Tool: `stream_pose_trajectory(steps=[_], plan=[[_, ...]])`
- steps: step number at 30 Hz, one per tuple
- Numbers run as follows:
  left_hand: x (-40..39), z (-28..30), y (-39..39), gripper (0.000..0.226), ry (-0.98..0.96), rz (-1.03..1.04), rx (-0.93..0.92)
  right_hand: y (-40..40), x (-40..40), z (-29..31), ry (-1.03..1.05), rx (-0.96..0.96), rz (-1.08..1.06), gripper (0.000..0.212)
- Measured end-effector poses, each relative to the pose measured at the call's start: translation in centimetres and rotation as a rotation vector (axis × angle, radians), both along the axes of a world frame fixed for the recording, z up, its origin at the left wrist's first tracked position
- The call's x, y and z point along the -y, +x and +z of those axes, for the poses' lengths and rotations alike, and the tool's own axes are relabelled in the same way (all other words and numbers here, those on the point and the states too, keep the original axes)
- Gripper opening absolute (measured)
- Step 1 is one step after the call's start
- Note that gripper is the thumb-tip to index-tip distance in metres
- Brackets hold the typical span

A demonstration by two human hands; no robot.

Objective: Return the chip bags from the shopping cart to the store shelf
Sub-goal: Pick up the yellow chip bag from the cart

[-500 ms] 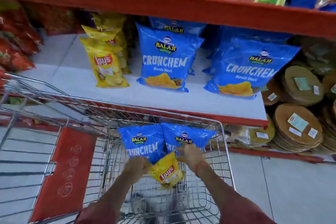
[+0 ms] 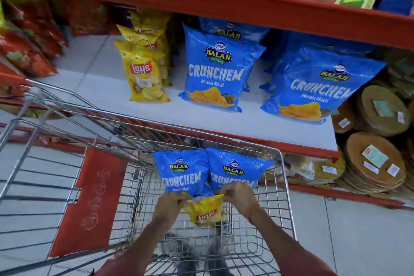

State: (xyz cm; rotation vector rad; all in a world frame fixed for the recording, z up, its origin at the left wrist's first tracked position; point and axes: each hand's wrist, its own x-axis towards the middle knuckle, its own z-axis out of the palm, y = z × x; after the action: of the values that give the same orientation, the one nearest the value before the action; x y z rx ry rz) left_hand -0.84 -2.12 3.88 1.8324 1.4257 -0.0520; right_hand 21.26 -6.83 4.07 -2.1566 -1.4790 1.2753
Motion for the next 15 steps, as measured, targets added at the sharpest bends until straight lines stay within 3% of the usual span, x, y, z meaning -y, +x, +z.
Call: stream_pose_trajectory(steps=[9,12,15], plan=[[-3.0,7.7,-3.5,0.007,0.263,0.119,0.311,-0.7,-2.0,8.3,0.296,-0.169,-0.119,0.011],[-5.0,11.8,-4.1,0.003,0.405,0.180,0.388,-1.4,-4.6,12.1,0.409,-0.272,-0.182,0.020],[-7.3,15.3,-4.6,0.018,0.449,0.288,0.525,-2.0,-7.4,15.8,0.519,-0.359,-0.215,0.012]])
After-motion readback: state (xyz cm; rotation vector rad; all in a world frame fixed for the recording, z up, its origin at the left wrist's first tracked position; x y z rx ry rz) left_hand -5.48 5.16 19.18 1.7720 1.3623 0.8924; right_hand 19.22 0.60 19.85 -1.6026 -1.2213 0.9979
